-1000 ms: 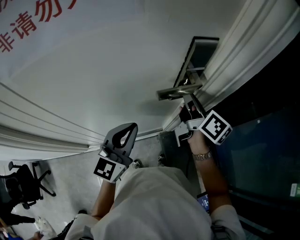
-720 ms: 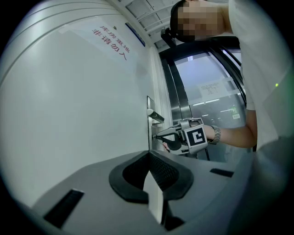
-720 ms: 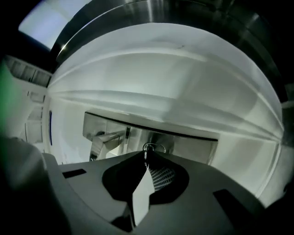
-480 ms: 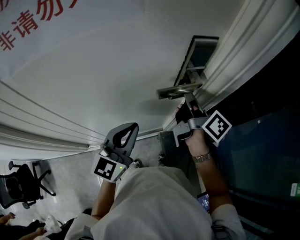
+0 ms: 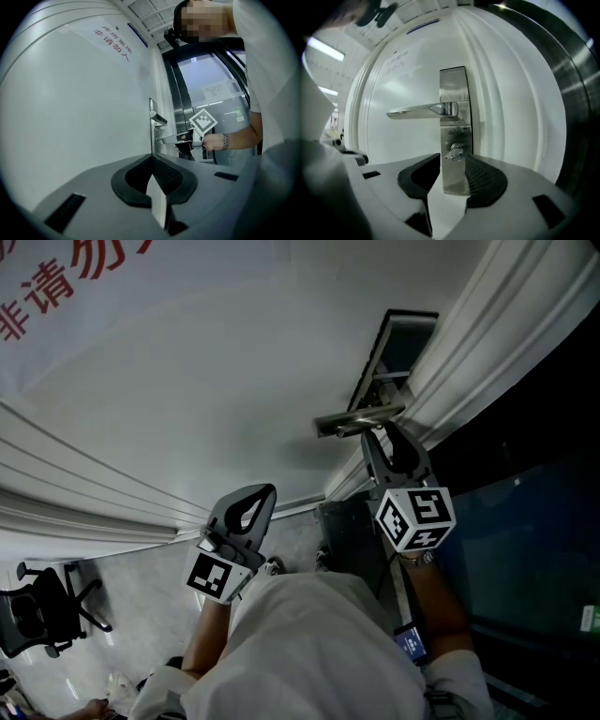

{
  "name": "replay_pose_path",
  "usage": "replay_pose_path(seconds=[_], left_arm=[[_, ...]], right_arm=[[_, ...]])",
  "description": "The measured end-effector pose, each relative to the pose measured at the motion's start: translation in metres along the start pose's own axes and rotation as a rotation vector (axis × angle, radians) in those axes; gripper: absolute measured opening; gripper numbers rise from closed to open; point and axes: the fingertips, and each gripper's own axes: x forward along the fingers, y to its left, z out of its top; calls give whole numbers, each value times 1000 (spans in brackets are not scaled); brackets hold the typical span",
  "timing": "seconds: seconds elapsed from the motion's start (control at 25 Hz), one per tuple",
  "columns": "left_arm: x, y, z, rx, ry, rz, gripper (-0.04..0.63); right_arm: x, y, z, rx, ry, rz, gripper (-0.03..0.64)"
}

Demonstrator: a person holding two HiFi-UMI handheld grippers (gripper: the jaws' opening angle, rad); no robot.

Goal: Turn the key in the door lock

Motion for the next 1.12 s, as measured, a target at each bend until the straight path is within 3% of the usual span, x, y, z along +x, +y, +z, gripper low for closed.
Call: replay_pose_path(seconds=[0.2,0.4,0.52,0.64,0.84,0.96,1.12], left_arm=[[1,1,0,0,-1,-1,5],[1,2,-1,-3,4,0,4],[1,3,-2,-2,5,1,4],[1,3,-2,-5,7,4,3],[0,6,-3,-6,6,10,4],[0,7,-3,-6,7,13,3],[0,7,-2,-8,6,12,4]], right_arm=[[0,-1,0,-457,43,-87,143],[3,1,3,-812,91,-148,141],[8,5,2,-951,107,-173,141],[11,8,1,-955,108,-168,110],[12,10,5,-867,80,-174,28],[13,7,8,-721,53,-160,20],[12,4,12,-440,14,-117,18]])
